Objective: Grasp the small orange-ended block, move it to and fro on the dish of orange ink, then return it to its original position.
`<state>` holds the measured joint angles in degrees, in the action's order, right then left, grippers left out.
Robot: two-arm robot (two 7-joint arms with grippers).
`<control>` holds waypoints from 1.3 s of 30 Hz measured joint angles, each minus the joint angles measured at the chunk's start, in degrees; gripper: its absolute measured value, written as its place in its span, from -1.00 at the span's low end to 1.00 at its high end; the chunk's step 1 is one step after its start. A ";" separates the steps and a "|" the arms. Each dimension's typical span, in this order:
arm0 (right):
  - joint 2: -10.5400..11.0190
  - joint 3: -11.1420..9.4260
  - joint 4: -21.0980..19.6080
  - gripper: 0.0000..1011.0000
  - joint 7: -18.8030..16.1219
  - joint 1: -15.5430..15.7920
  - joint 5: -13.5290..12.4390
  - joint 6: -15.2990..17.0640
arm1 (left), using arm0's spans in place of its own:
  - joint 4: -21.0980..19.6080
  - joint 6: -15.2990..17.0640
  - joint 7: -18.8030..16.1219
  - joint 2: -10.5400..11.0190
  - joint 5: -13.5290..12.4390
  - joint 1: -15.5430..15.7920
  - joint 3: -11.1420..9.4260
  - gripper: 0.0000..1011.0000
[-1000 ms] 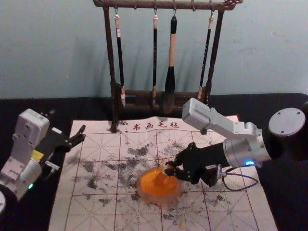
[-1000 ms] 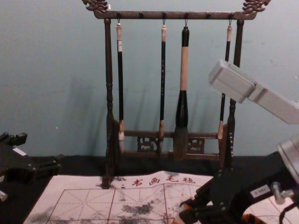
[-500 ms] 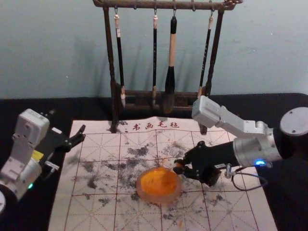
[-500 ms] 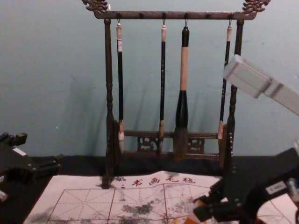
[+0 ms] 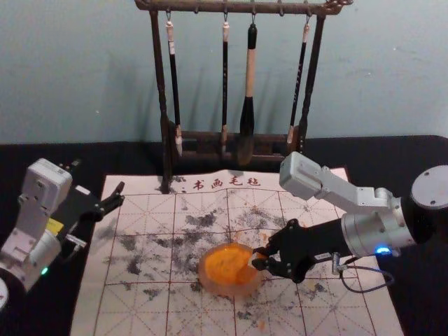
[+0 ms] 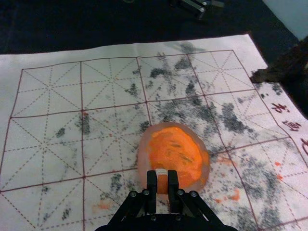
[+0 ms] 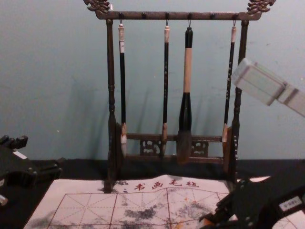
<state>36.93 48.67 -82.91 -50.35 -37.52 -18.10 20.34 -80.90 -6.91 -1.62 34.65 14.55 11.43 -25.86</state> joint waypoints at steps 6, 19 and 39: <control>-0.69 0.58 0.01 -0.76 -0.17 -0.24 0.05 -0.03 | 0.00 0.00 0.00 0.00 0.00 0.00 0.00 0.98; -3.58 1.74 3.66 -0.76 0.15 -2.23 1.32 -0.25 | 0.00 0.00 0.00 0.00 0.00 0.00 0.00 0.98; -4.69 0.60 6.63 -0.76 1.38 -3.66 2.04 -0.19 | 0.00 0.00 0.00 0.00 0.00 0.00 0.00 0.98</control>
<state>32.24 49.27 -76.28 -48.97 -41.18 -16.06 20.15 -80.90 -6.91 -1.62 34.64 14.55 11.43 -25.86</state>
